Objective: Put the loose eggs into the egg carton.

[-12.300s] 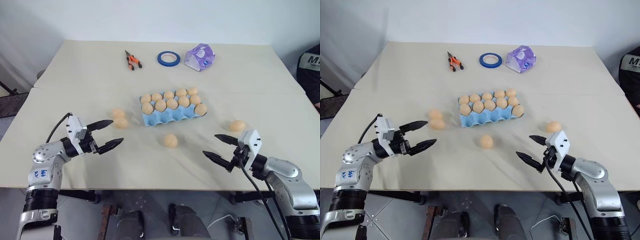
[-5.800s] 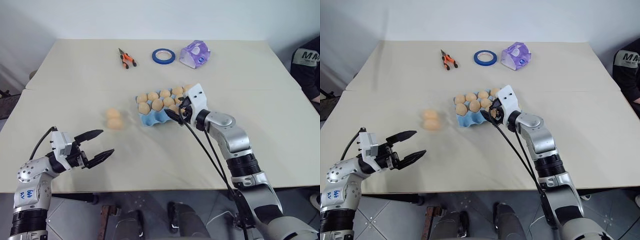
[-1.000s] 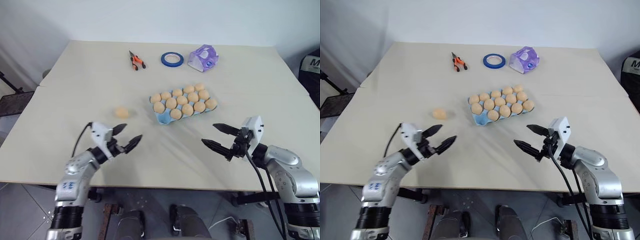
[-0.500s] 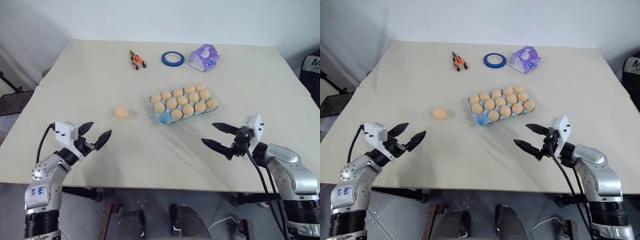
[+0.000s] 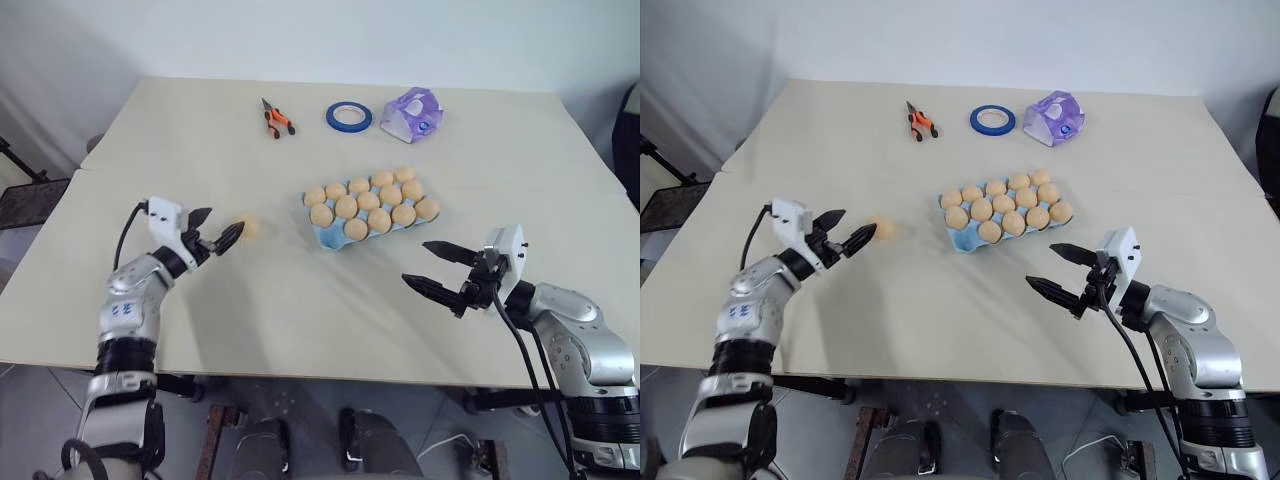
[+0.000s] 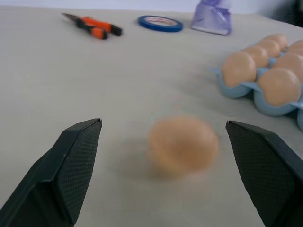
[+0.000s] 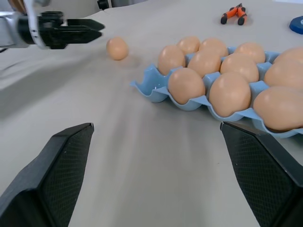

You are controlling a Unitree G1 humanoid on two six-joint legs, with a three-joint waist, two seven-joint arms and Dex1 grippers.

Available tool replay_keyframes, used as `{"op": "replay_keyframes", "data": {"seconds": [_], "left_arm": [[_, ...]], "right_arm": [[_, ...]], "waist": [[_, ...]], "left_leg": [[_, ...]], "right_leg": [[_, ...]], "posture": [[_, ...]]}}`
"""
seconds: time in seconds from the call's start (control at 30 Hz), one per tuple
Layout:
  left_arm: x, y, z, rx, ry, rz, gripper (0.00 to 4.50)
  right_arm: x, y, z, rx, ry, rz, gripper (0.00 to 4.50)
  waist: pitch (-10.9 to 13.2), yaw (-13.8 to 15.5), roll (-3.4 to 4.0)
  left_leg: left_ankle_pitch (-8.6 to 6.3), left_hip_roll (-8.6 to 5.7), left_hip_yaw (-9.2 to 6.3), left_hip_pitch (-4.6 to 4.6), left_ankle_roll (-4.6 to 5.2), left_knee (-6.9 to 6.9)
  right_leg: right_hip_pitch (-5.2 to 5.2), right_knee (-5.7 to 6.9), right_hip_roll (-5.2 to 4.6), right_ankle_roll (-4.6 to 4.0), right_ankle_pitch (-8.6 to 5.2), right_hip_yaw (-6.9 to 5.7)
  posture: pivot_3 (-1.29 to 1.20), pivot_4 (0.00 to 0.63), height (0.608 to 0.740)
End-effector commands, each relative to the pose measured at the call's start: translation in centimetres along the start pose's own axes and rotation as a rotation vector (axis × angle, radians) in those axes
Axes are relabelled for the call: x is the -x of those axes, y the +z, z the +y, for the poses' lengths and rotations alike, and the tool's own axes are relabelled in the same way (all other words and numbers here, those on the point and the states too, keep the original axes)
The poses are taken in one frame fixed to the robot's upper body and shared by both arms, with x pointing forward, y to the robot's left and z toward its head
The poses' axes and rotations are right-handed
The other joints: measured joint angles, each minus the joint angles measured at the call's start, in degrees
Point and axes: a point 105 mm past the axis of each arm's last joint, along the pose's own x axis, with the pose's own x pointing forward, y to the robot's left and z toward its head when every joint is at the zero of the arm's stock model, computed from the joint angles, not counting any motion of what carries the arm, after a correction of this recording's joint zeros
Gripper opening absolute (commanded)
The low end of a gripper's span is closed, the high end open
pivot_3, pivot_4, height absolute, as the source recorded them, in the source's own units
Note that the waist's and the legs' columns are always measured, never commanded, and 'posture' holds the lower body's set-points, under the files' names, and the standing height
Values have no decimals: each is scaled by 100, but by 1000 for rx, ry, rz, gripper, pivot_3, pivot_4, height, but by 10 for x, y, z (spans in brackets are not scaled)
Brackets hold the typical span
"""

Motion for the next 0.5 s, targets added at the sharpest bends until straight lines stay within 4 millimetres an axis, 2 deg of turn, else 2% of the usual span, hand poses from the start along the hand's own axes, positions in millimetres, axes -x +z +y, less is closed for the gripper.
{"op": "replay_keyframes", "data": {"seconds": [0.03, 0.2, 0.3, 0.43, 0.5], "left_arm": [[-12, 0, -1, -30, -34, 6, 4477], [-24, -13, -1, -22, -38, 73, 4477], [-27, -21, -4, -22, -54, 106, 3936], [-29, -21, -7, -23, -72, 99, 2643], [-31, -18, -9, -49, -89, 94, 2409]], "right_arm": [[2, 11, -2, 34, -14, -27, 4500], [5, 11, -3, 35, -29, -24, 4500], [5, 11, -4, 34, -36, -23, 4500], [6, 10, -4, 33, -44, -23, 4500], [6, 10, -4, 32, -48, -22, 4500]], "waist": [[0, -14, 0], [0, -2, -1], [0, -1, -1], [0, 6, -1], [0, 7, -1]], "left_leg": [[0, 1, 2, 0, 0, 0], [-1, 5, 6, 0, -1, 4], [-1, 5, 6, -1, 0, 16], [-2, 5, 5, -1, 1, 23], [-1, 5, 4, -1, 1, 24]], "right_leg": [[-1, 0, 2, 0, 0, 0], [-3, 6, 10, 0, 0, -2], [-1, 10, 10, 2, 1, -2], [0, 16, 8, 3, 1, -2], [-1, 19, 8, 3, 1, -2]], "posture": [[0, 150, 740], [0, 150, 740], [0, 150, 740], [0, 150, 740], [0, 150, 740]]}}
